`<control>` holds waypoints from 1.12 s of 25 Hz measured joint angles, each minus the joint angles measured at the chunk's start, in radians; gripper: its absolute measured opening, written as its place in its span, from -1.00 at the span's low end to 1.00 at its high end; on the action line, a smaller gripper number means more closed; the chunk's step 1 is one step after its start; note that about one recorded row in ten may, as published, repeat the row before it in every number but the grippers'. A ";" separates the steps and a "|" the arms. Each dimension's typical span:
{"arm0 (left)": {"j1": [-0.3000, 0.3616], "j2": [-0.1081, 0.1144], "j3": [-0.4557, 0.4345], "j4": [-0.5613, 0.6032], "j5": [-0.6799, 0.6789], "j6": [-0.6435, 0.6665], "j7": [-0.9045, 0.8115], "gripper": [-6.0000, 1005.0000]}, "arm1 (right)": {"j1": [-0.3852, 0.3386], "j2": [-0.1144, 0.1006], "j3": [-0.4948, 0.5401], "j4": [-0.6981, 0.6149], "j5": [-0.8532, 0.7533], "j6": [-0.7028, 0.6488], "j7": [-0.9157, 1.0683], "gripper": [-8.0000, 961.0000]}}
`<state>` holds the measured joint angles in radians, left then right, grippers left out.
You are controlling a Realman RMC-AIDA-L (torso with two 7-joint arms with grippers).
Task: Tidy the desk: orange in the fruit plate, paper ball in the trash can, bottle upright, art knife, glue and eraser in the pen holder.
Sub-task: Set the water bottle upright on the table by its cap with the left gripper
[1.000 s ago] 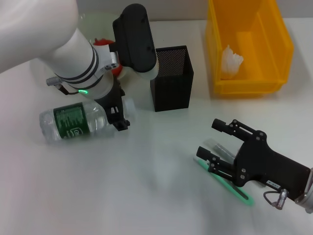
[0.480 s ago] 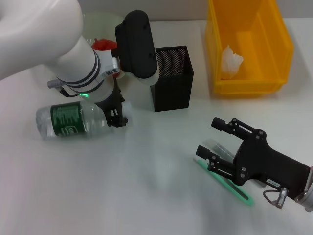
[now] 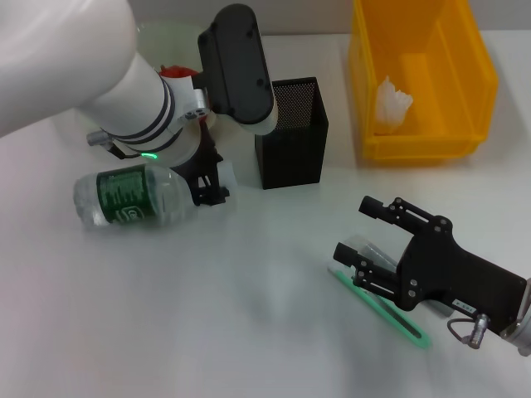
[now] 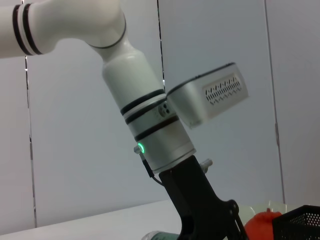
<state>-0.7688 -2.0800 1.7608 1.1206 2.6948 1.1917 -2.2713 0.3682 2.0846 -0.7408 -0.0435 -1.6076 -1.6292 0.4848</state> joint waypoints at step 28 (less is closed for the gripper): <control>0.360 0.008 -0.155 0.441 -0.262 -0.012 0.122 -0.12 | 0.031 0.002 0.007 -0.001 0.005 0.005 -0.001 0.48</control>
<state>-0.4091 -2.0724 1.6063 1.5614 2.4327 1.1793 -2.1489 0.3991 2.0863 -0.7337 -0.0445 -1.6029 -1.6247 0.4839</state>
